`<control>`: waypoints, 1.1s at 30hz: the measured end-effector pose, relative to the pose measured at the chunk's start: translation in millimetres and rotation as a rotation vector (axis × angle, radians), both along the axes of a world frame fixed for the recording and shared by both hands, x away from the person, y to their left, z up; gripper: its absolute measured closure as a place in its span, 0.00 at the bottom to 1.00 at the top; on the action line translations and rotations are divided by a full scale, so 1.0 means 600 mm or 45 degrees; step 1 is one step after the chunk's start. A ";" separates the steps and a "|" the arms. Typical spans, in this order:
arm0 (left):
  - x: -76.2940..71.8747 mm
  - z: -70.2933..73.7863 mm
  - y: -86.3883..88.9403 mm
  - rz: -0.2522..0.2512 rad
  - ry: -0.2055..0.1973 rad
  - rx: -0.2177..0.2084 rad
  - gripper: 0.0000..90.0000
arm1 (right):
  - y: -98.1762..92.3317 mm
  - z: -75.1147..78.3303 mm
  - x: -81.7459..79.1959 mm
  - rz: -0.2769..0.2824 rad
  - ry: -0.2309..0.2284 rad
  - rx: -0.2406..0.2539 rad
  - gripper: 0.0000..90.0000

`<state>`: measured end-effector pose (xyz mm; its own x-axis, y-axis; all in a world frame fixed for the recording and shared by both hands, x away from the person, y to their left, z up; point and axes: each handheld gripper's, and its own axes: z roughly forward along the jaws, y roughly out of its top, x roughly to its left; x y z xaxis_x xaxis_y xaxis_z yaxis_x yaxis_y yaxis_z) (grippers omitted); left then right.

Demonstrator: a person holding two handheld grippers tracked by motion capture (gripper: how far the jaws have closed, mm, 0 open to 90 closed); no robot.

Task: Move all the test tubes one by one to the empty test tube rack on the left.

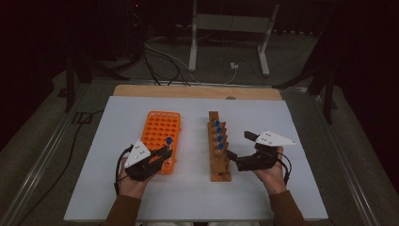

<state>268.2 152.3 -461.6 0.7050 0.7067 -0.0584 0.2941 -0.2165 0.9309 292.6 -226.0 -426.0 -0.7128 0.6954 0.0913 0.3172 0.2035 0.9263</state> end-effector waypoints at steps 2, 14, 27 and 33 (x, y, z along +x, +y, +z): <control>-0.001 -0.003 0.003 0.005 0.002 -0.003 0.87 | -0.005 -0.003 -0.002 -0.003 0.002 0.004 0.00; -0.002 -0.029 0.007 0.008 0.043 0.019 0.87 | -0.014 -0.006 -0.007 -0.014 0.005 0.015 0.00; 0.001 -0.050 0.009 -0.005 0.126 0.097 0.87 | -0.012 -0.011 -0.007 0.010 0.017 0.009 0.00; -0.006 -0.052 0.013 -0.011 0.145 0.117 0.87 | -0.010 -0.012 -0.008 0.014 0.020 0.005 0.00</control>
<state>264.7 160.1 -492.8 0.7036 0.7068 -0.0733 0.3942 -0.3025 0.8678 287.7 -231.9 -433.4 -0.7190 0.6870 0.1053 0.3294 0.2034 0.9220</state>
